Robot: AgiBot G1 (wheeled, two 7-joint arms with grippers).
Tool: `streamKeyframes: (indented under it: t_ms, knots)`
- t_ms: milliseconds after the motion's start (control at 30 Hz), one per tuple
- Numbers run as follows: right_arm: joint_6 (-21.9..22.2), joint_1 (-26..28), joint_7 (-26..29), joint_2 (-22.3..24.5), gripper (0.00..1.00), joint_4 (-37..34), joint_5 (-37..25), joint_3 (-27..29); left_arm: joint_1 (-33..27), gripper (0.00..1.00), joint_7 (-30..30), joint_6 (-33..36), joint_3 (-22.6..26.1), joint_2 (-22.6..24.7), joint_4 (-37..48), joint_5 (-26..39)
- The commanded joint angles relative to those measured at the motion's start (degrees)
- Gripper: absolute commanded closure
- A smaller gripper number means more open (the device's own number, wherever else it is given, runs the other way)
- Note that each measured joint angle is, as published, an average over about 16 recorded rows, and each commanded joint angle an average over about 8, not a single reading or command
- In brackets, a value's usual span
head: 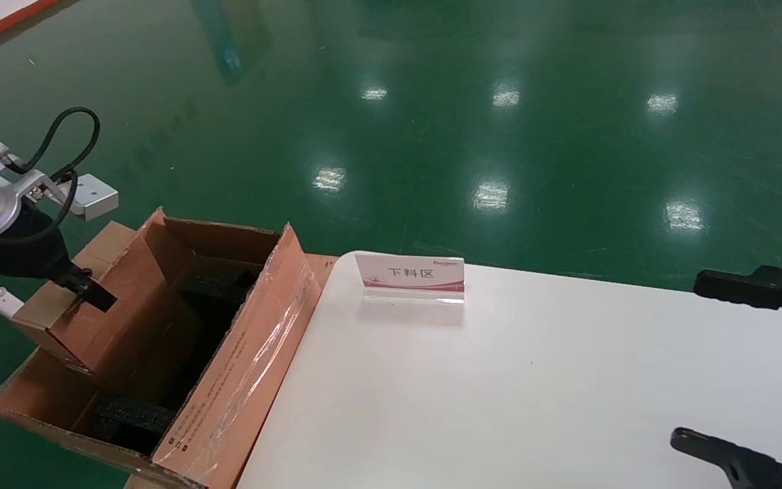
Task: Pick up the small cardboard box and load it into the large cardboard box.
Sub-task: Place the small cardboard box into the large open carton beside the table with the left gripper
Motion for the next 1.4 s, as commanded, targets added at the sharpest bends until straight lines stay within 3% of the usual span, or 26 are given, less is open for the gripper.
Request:
streamKeyframes:
  t_ms: [33,667,1400]
  knots:
    - [0.0,0.0,0.0,0.0,0.00,0.0,0.0,0.0,0.2,1.00,-0.7,-0.4,0.2,0.0,-0.5,0.5]
    - [0.0,0.0,0.0,0.0,0.00,0.0,0.0,-0.1,4.8,1.00,-4.9,-4.3,1.1,1.6,-0.4,2.4]
    - [0.1,0.0,-0.1,0.1,0.00,0.0,0.1,-0.1,10.1,1.00,-4.9,-8.5,0.7,3.9,4.3,1.7]
